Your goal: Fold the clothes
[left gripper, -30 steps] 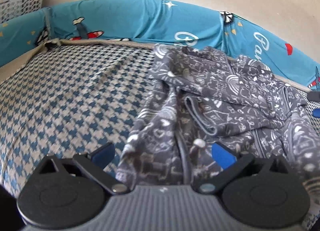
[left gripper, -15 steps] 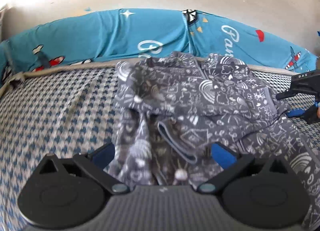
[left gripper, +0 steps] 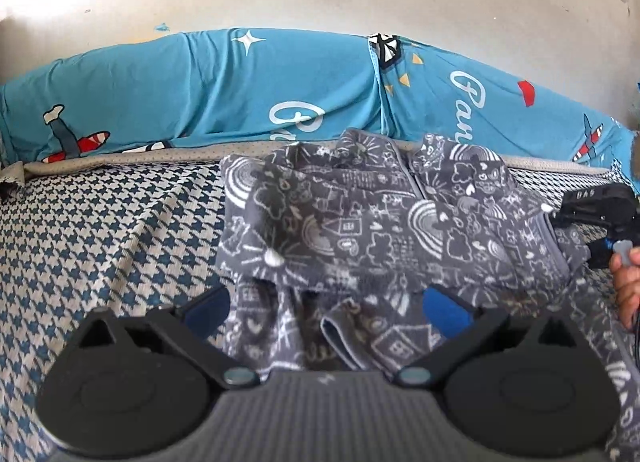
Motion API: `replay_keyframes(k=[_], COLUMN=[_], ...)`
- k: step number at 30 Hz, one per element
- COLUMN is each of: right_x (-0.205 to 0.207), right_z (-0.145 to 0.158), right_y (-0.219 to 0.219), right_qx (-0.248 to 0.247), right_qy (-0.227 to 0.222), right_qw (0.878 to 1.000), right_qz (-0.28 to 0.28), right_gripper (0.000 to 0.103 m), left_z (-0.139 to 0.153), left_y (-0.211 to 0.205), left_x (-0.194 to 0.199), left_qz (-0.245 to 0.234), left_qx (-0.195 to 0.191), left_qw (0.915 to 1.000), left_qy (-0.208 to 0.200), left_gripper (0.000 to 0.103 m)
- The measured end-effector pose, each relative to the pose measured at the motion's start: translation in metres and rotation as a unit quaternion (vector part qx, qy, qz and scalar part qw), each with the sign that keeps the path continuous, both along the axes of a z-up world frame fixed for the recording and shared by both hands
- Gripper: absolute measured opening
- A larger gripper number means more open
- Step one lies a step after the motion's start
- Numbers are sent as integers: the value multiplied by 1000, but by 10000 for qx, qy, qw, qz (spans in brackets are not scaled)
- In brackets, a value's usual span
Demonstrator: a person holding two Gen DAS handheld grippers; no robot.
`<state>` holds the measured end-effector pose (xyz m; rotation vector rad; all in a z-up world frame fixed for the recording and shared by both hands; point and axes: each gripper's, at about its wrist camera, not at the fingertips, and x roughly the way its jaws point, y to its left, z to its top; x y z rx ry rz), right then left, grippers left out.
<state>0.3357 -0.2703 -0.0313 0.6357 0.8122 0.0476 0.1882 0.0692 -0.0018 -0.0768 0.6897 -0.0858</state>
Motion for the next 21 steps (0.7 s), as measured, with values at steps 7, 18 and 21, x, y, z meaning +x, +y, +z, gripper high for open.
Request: replay_keyframes(k=[7, 18, 21], right_x=[-2, -33, -32], right_z=[12, 45, 61], right_y=[12, 60, 83], right_qx=[-302, -1146, -1329], right_qy=[-302, -1128, -1312], right_qw=[9991, 9865, 9814], right_qz=[85, 307, 451], right_gripper=[21, 20, 20], left_z=[3, 9, 12], left_y=[2, 20, 31], left_x=[-8, -8, -9], left_qz=[165, 540, 828], left_qx=[175, 178, 122], left_qw=[9995, 9980, 9959], left_qy=[-191, -287, -350], left_gripper=[103, 103, 103])
